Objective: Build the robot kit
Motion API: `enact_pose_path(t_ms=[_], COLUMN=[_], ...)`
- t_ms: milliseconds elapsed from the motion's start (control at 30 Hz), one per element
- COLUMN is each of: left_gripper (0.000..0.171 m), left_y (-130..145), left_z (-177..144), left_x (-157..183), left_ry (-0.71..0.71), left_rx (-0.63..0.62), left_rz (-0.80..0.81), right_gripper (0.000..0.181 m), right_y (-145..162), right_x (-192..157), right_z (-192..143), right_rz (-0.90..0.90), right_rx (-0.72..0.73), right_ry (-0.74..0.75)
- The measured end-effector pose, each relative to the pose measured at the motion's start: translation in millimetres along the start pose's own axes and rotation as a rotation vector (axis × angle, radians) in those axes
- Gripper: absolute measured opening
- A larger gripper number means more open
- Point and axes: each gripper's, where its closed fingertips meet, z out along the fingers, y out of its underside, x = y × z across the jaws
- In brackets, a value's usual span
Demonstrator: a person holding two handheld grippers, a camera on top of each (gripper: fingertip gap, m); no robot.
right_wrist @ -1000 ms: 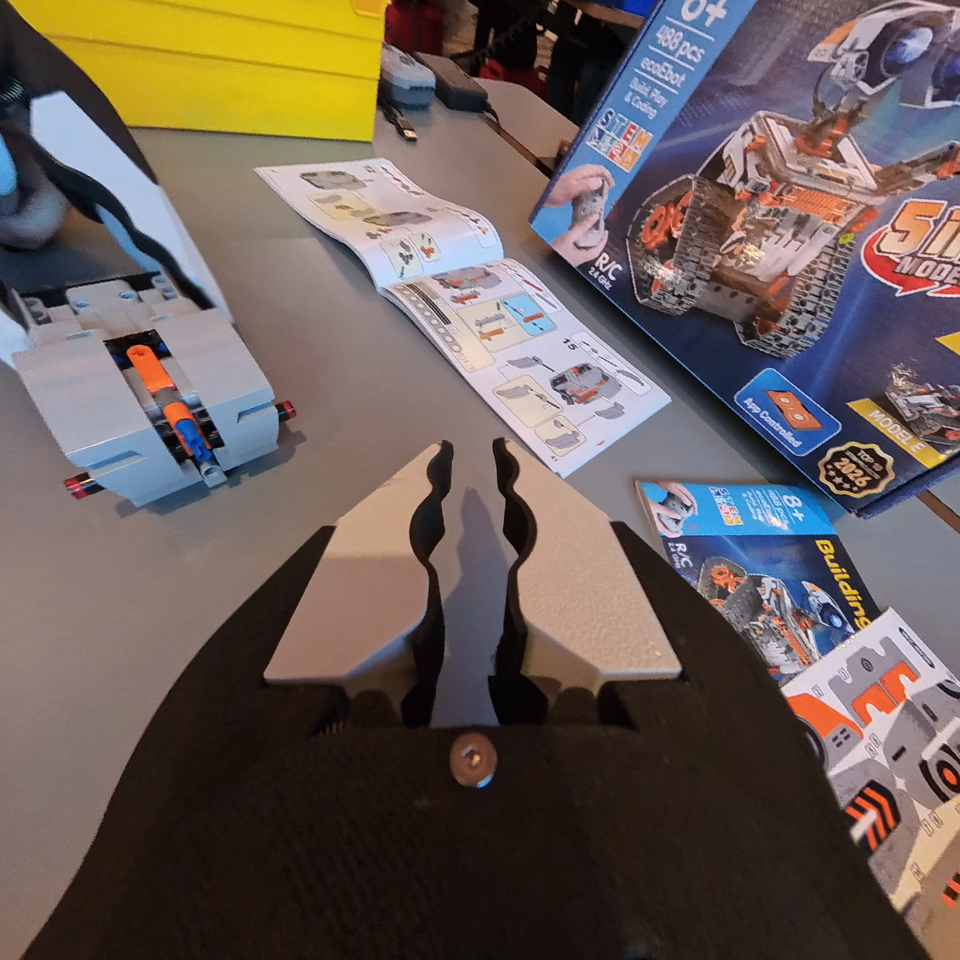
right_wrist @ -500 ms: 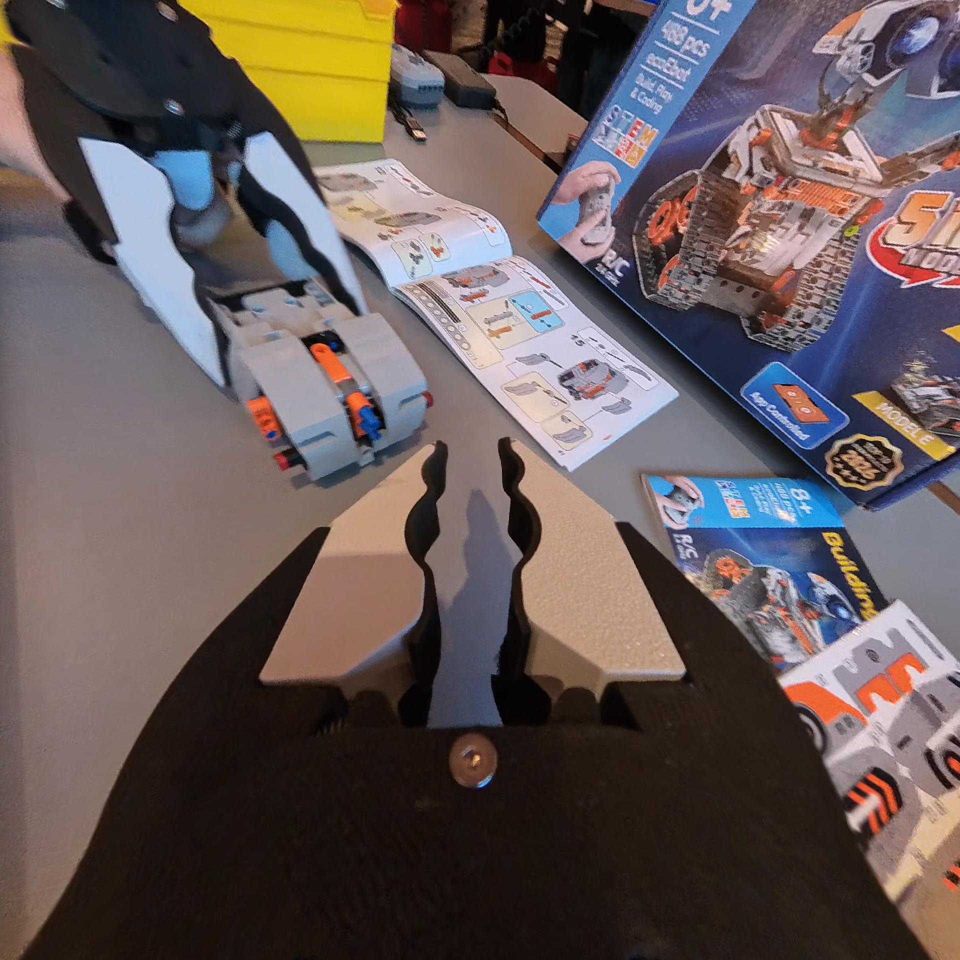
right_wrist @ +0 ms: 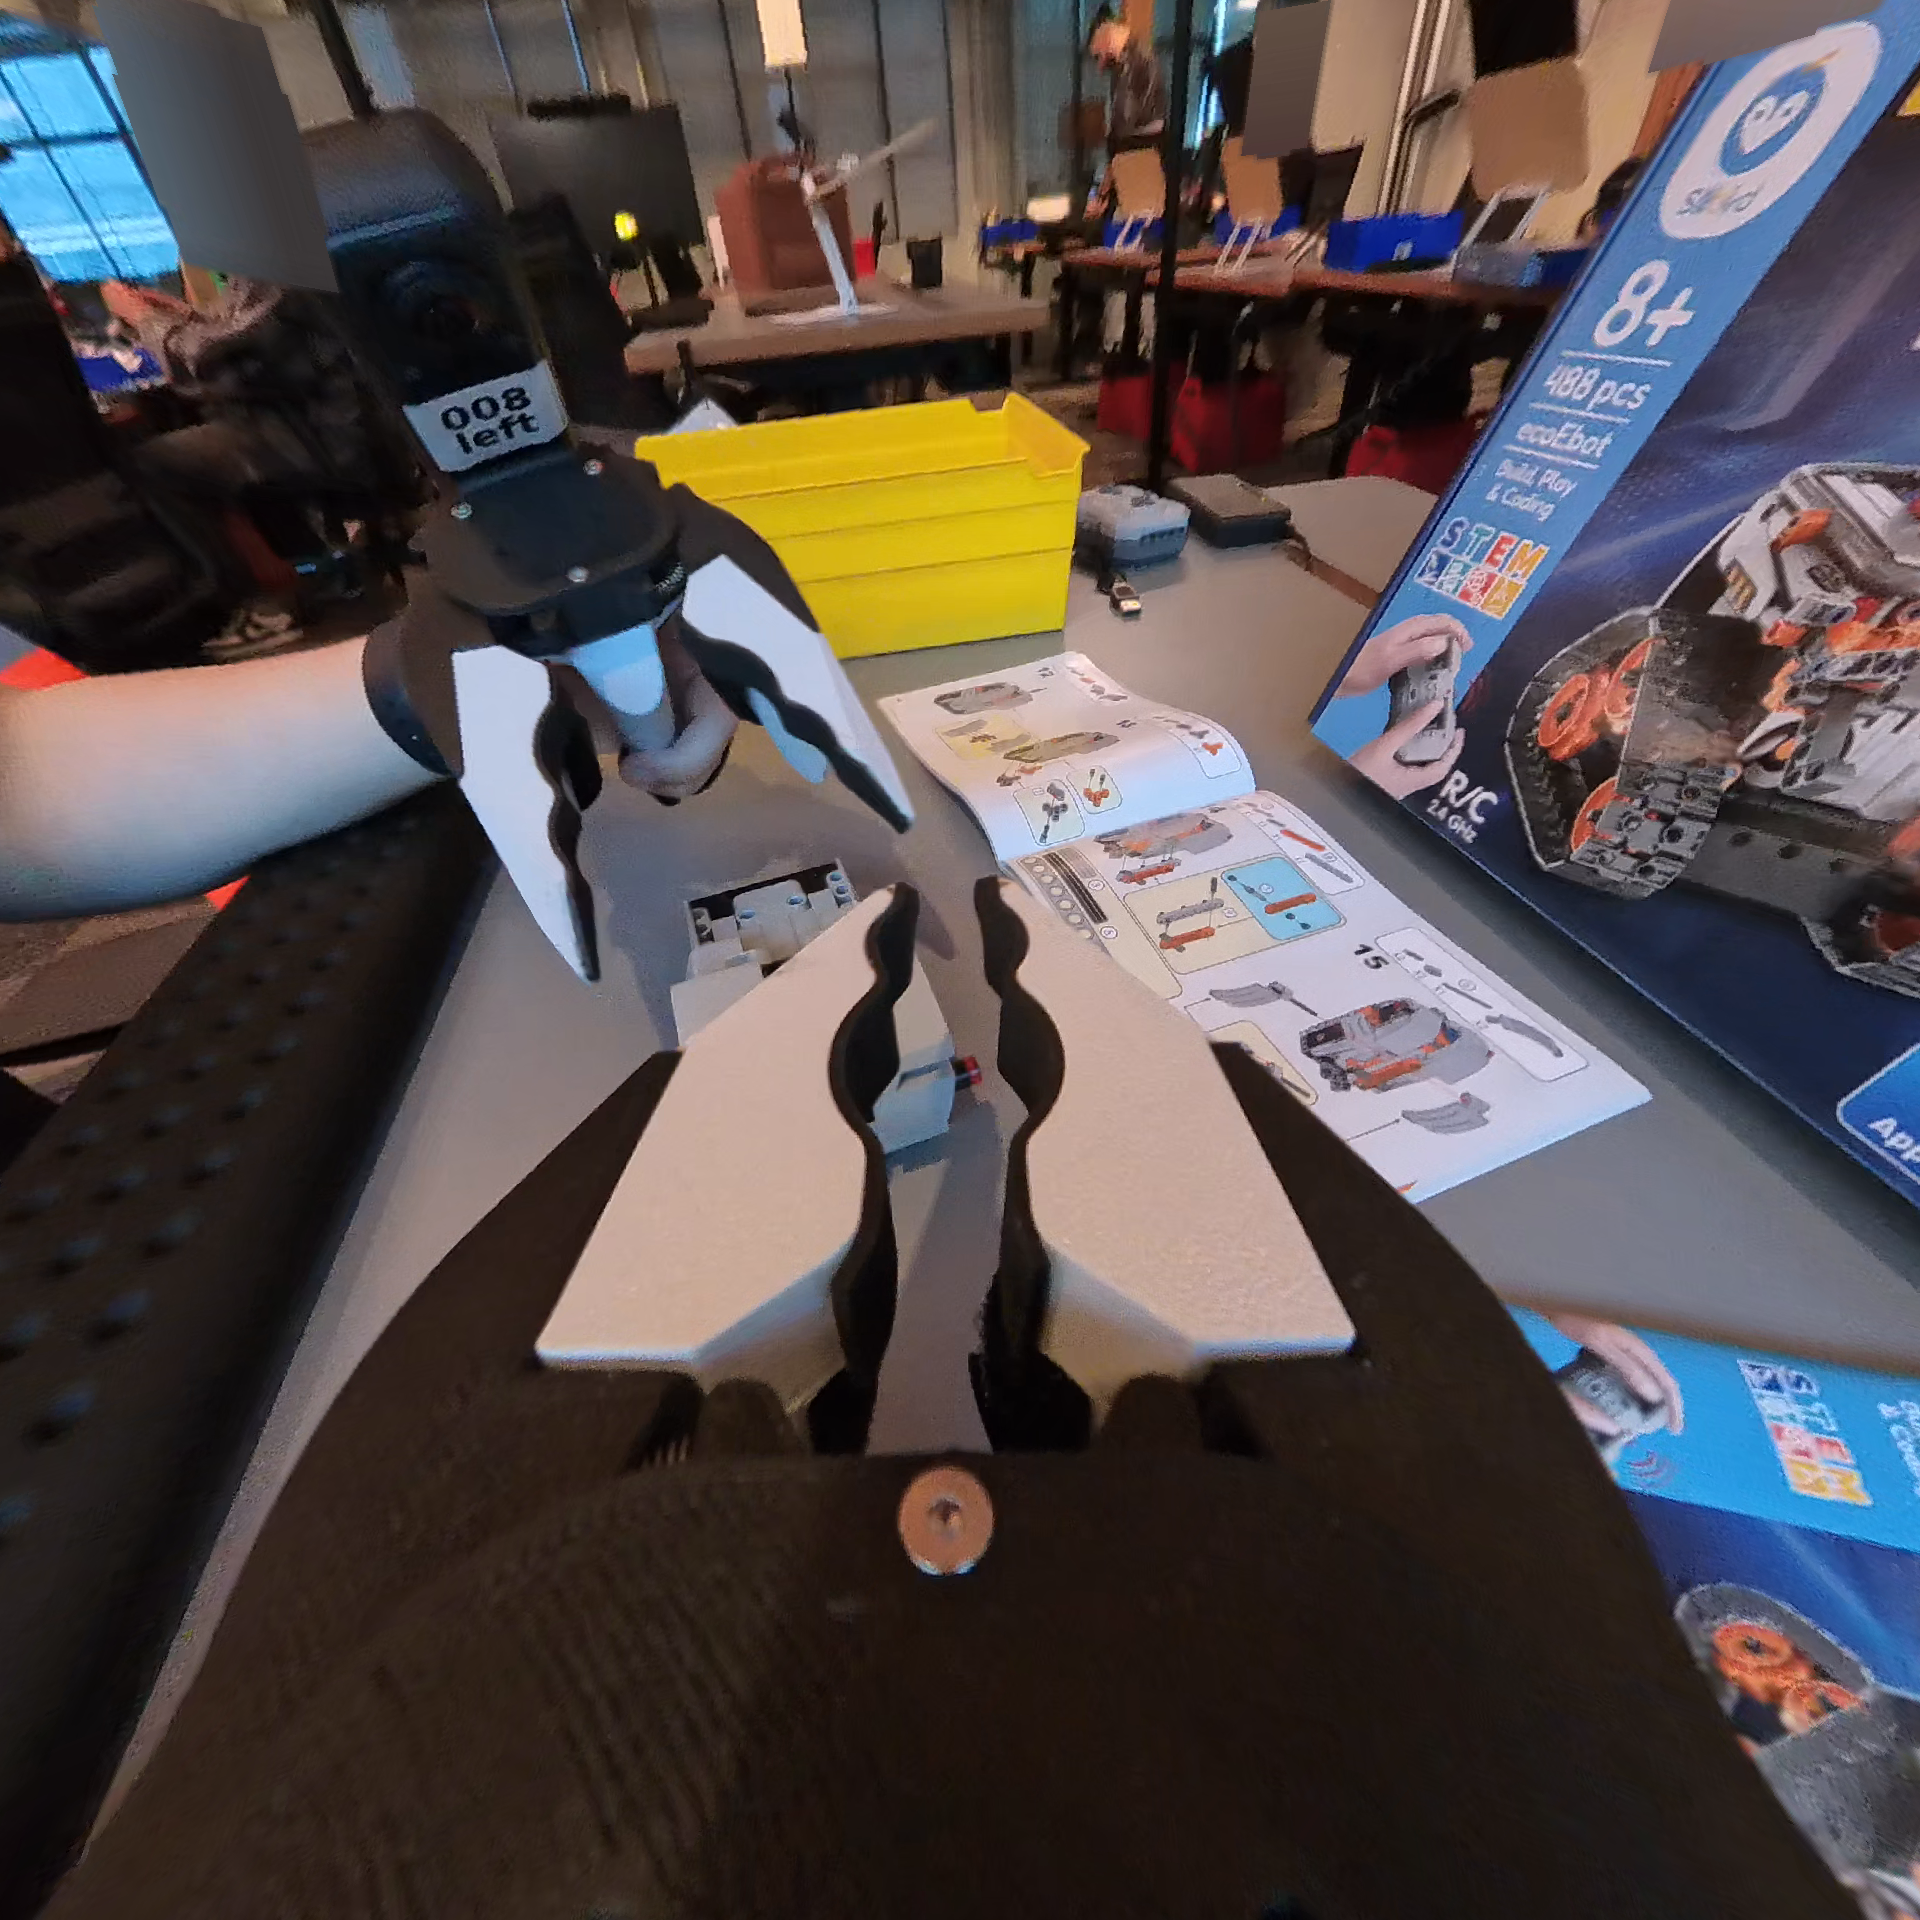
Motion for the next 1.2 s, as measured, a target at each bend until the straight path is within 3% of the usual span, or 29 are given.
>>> enact_pose_path(t_ms=[200, 267, 367, 467, 733, 1067, 1200], left_gripper=[0.086, 0.078, 0.081, 0.076, 0.073, 0.077, 0.064], left_y=[21.5, 29.6, 37.3, 40.2, 13.3, 27.4, 26.7], left_z=[-7.9, -8.1, -7.9, -8.6, -19.0, -16.1, -19.4], left_x=[-8.1, -15.5, -22.1, -30.6, -28.9, -34.8, -31.0], left_ry=[-0.028, -0.046, -0.025, -0.033, 0.052, 0.01, 0.024], left_rx=[-0.052, -0.068, -0.055, -0.03, 0.174, 0.103, 0.102], left_rz=[-0.015, -0.017, -0.085, -0.134, -0.271, -0.272, -0.249], right_gripper=[0.01, 0.011, 0.013, 0.013, 0.015, 0.015, 0.014], right_y=[42.9, 44.3, 50.3, 61.8, 59.5, 70.7, 61.0], right_x=[-19.2, -21.1, -34.8, -28.6, -37.0, -37.4, -38.7], right_z=[-5.0, -2.9, -1.3, -2.8, 0.0, 1.9, -1.9], right_rz=[-0.093, -0.089, 0.001, -0.063, -0.094, -0.152, -0.165], right_rx=[-0.198, -0.218, -0.234, -0.284, -0.283, -0.331, -0.287], right_ry=[-0.016, -0.023, -0.094, -0.055, -0.016, 0.054, 0.058])
